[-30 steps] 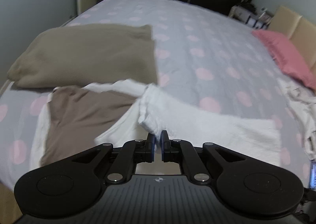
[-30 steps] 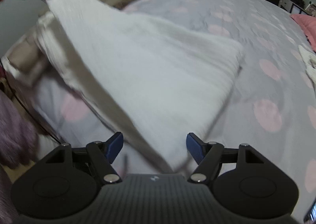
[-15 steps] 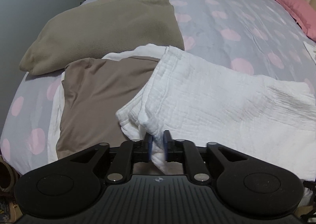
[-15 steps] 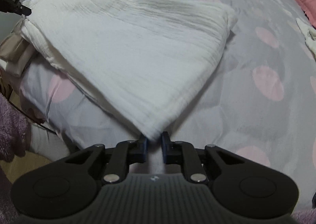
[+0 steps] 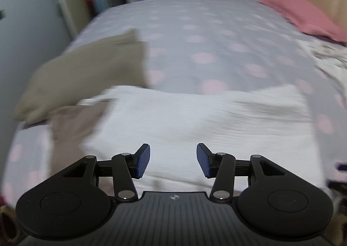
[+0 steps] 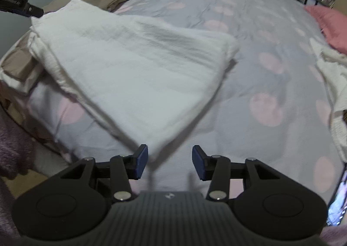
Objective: Fold clothes
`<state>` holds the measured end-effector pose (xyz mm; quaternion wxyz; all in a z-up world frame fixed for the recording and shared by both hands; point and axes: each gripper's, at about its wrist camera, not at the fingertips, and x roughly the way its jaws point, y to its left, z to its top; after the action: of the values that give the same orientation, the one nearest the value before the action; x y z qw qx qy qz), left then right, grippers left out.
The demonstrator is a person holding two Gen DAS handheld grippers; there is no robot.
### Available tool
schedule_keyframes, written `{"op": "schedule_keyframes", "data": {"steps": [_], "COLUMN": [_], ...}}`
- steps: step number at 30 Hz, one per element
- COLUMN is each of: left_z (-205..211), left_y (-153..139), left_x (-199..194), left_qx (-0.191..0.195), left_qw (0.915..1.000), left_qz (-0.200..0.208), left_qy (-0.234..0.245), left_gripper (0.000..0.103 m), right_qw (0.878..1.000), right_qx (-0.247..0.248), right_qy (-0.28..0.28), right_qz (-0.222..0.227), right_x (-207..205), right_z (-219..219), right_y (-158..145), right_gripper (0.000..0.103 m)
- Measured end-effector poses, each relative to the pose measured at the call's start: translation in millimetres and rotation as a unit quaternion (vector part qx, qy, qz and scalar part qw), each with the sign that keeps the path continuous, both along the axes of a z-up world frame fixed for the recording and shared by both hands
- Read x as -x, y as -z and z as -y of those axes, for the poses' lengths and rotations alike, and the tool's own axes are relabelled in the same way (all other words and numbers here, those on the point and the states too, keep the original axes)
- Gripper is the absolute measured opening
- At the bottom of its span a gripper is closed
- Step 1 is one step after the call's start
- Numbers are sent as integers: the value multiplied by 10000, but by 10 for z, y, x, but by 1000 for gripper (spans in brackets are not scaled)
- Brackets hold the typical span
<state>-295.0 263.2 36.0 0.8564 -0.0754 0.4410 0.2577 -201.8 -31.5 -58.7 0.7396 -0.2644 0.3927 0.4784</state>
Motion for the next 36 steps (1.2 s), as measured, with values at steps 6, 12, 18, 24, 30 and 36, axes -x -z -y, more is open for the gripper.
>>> {"op": "schedule_keyframes", "data": {"steps": [6, 12, 18, 24, 30, 36], "left_z": [682, 1255, 1678, 1865, 1933, 2042], "left_y": [329, 666, 980, 1236, 1443, 1476], "left_x": [-454, -847, -1171, -1360, -1444, -1420], "left_qx": [512, 1032, 1433, 1345, 766, 77], "left_qw": [9949, 9843, 9751, 9744, 9791, 9729], "left_qz": [-6, -26, -103, -381, -651, -932], "left_qy": [871, 1431, 1690, 1762, 1769, 2114], "left_gripper": [45, 45, 45, 44, 43, 22], "right_qw": [9985, 9973, 9977, 9984, 9991, 9994], "right_qx": [149, 422, 513, 491, 396, 328], "right_qy": [-188, -173, -68, 74, 158, 99], "right_qz": [496, 572, 432, 253, 84, 61], "right_x": [-106, -254, -351, -470, -553, -561], "right_z": [63, 175, 287, 334, 340, 346], "right_y": [-27, 80, 250, 334, 356, 324], "right_gripper": [69, 81, 81, 77, 76, 76]}}
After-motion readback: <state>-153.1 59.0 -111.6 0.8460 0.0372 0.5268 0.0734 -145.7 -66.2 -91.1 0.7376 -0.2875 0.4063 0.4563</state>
